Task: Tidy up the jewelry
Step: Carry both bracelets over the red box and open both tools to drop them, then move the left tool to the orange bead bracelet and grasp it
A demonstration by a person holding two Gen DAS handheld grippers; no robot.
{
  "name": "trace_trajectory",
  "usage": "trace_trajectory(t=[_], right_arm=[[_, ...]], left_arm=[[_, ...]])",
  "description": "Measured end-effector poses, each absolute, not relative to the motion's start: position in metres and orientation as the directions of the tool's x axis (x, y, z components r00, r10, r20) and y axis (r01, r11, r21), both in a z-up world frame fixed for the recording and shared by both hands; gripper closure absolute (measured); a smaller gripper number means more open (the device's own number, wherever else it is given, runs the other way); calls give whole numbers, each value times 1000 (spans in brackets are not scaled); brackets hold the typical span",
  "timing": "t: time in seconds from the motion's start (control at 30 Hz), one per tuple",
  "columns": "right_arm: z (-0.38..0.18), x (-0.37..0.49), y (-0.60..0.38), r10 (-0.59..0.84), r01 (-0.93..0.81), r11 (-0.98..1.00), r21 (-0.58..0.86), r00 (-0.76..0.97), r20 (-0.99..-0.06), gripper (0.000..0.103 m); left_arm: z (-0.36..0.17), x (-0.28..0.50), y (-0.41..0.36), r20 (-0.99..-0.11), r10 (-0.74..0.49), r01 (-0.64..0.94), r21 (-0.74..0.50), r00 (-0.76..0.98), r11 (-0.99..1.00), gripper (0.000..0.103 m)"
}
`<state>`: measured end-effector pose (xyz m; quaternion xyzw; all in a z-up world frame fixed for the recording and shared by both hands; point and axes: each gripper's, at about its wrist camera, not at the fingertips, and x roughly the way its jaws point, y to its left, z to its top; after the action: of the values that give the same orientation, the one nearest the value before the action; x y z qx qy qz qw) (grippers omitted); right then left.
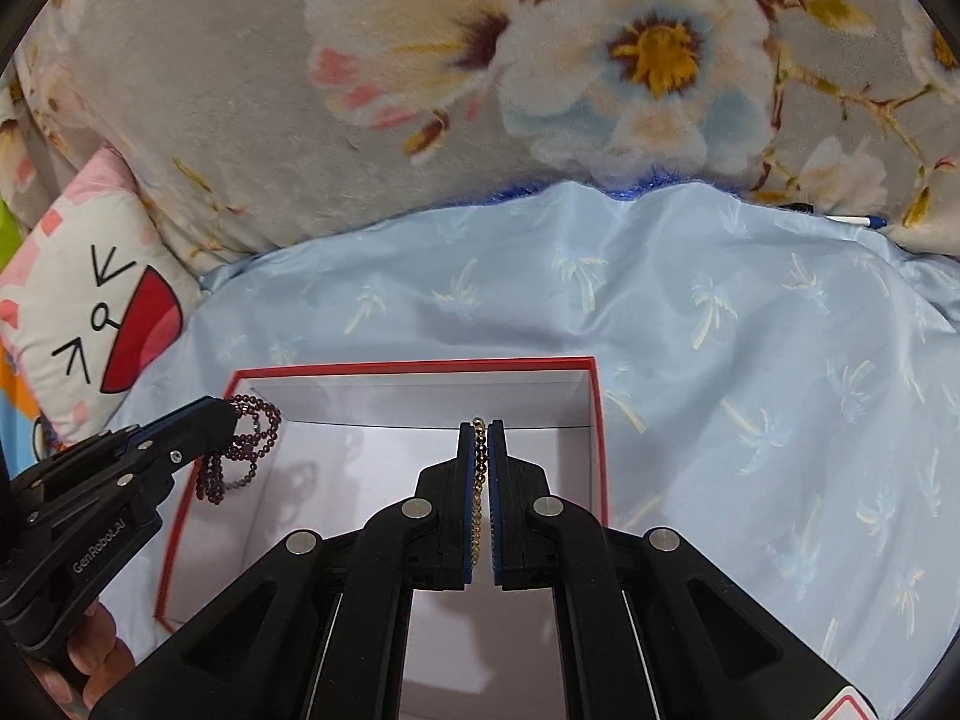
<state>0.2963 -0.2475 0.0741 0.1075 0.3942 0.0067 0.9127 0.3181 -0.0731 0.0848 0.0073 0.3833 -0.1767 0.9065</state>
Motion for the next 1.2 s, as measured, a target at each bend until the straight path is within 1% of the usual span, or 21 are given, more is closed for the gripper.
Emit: trace_trajectory(t=[0.03, 0.07, 0.13, 0.17, 0.23, 0.3, 0.33, 0.43, 0.63, 0.7, 0.73, 0.77, 1.0, 1.2], right_arm=[[73, 296, -248, 86, 78, 978, 193, 693, -716, 90], [74, 295, -248, 77, 82, 979, 186, 697, -713, 89], [76, 291, -252, 67, 93, 978, 187, 707, -704, 84], [78, 284, -255, 65, 97, 977, 192, 715, -696, 83], [84, 270, -258, 63, 96, 976, 194, 731, -680, 79], [90, 249, -260, 60, 94, 976, 197, 752, -657, 72], [93, 239, -259, 62, 91, 976, 199, 759, -649, 70], [99, 202, -252, 53, 79, 980, 180, 776, -628, 70], [95, 137, -234, 36, 74, 986, 149, 783, -621, 70], [90, 117, -230, 29, 78, 986, 144, 782, -623, 70], [87, 107, -228, 29, 79, 986, 145, 780, -625, 69], [83, 96, -226, 32, 80, 986, 149, 776, -630, 69], [55, 33, -217, 34, 103, 981, 167, 749, -661, 69], [29, 0, -208, 24, 117, 981, 155, 720, -694, 69]], left_arm=[[85, 318, -72, -688, -314, 319, -125, 655, 940, 93], [85, 320, -71, -685, -314, 313, -130, 657, 941, 86], [86, 319, -68, -685, -310, 300, -138, 660, 944, 77], [88, 317, -66, -681, -307, 294, -140, 665, 946, 70], [92, 307, -58, -669, -307, 283, -149, 677, 947, 64], [95, 295, -51, -659, -297, 271, -145, 691, 952, 64], [97, 286, -46, -652, -296, 270, -143, 698, 952, 64], [98, 260, -35, -646, -281, 258, -133, 709, 957, 64], [93, 201, -14, -653, -278, 243, -146, 705, 959, 64], [89, 183, -9, -650, -274, 240, -143, 709, 960, 62], [86, 170, -6, -650, -261, 233, -131, 714, 964, 57], [83, 161, -4, -649, -255, 229, -125, 716, 965, 54], [53, 103, 12, -677, -246, 213, -133, 694, 968, 54], [26, 68, 24, -693, -250, 182, -172, 676, 968, 54]])
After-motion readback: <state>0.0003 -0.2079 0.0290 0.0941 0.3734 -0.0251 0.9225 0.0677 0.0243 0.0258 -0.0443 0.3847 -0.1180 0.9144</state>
